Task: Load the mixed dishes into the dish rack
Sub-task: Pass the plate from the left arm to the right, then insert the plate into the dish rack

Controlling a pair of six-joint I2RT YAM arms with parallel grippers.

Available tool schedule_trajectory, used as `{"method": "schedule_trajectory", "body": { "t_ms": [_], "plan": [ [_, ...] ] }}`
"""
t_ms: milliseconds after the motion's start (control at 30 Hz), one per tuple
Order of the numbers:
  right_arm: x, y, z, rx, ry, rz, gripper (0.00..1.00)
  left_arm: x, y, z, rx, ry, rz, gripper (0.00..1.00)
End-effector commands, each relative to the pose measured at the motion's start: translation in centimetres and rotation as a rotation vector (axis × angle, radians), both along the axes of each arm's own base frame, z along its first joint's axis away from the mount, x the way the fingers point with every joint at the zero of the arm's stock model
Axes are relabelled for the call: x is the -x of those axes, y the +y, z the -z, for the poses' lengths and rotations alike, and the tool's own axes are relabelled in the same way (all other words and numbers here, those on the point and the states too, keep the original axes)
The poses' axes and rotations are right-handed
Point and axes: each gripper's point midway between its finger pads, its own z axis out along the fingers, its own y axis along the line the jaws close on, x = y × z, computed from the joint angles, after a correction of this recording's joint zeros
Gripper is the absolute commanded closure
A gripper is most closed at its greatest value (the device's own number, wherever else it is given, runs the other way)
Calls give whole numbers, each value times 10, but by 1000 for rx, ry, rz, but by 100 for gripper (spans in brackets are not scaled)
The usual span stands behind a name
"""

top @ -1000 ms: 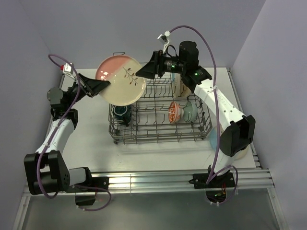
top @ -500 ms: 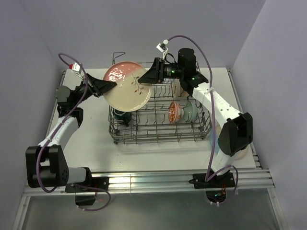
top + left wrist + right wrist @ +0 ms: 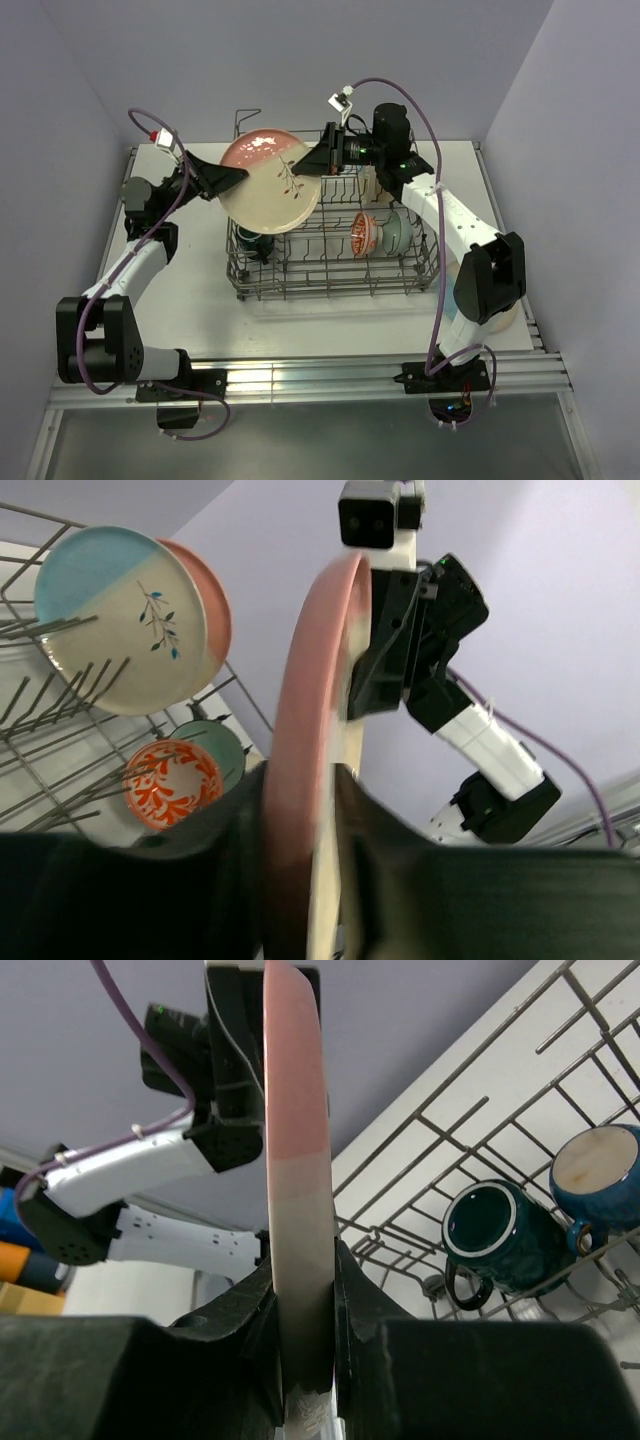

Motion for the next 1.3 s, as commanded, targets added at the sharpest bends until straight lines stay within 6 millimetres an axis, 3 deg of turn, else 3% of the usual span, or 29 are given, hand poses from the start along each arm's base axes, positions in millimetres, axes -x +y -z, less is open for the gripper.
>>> {"method": "schedule_trajectory", "body": {
  "t_ms": [0, 33, 267, 433, 467, 667, 933, 1267],
  "plan": [
    [22, 4, -35, -38, -149, -92, 100, -7, -2, -29, -9, -102, -49, 60],
    [20, 2, -37, -38, -152, -86, 100, -5, -2, -30, -19, -106, -56, 52],
    [0, -16, -52, -30, -206, -1, 100, -12, 8, -32, -120, -120, -155, 32],
    [-12, -30, -55, -9, -233, 50, 100, -16, 24, -30, -194, -81, -265, 30],
    [-14, -31, -56, -6, -238, 62, 100, -24, 42, -34, -218, -94, -343, 30],
    [-43, -53, -52, 83, -301, 189, 100, -27, 87, -39, -338, -57, -577, 29],
    [-90, -87, -63, 275, -439, 482, 100, 7, 114, -42, -442, -58, -742, 21],
    [-135, -126, -44, 467, -464, 781, 100, 42, 129, -8, -479, 25, -837, 17]
  ]
}}
